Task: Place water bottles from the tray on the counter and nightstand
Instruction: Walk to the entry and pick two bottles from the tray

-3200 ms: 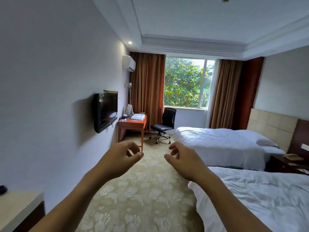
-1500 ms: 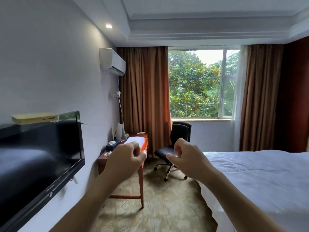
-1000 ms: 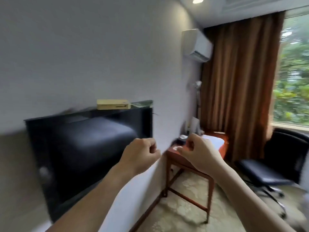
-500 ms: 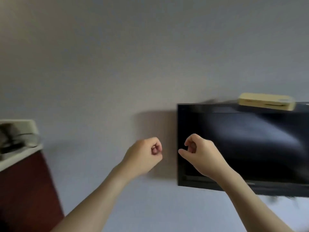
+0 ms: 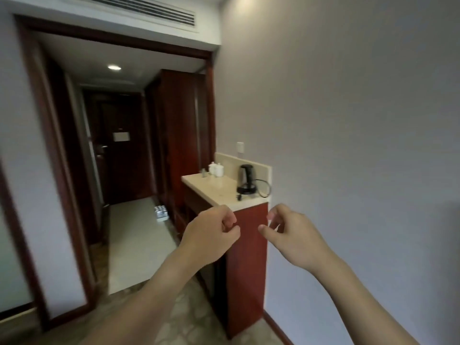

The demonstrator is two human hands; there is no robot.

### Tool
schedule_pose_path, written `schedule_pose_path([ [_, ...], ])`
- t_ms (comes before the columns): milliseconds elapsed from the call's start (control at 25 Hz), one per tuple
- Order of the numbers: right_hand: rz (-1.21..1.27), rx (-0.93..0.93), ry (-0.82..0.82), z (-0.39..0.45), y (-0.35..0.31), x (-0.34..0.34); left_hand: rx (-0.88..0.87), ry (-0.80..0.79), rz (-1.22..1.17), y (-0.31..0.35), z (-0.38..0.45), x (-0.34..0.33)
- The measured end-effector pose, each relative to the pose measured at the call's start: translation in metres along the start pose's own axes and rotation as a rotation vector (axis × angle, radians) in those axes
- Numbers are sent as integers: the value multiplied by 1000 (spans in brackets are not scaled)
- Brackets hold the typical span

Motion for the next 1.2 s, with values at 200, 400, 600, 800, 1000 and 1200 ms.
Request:
schedule_pose_path([
  [200, 99, 94, -130, 57, -26, -105, 150, 99, 63, -103, -5, 32],
  [400, 167, 191, -246, 112, -20, -167, 263, 131, 64, -166, 10, 19],
  [600, 234, 255, -344, 176, -11, -224, 360, 130, 140, -210, 40, 11],
  [800, 285, 278, -422, 241, -13, -283, 415, 150, 200, -261, 82, 20],
  [1000, 262, 304, -462, 312, -7, -366, 436, 201, 214, -345, 129, 21],
  [1200, 211, 320, -486, 407, -9, -478, 432, 201, 178, -476, 200, 13],
])
Point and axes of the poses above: each hand's wrist, its own z-axis towards the middle knuckle, its own x-axis out of the back of the hand, y = z × x, the point moved 10 cm from there along z, towards the middle knuckle, and after that the axes turned 11 degrees about z, right-handed, at the moved point
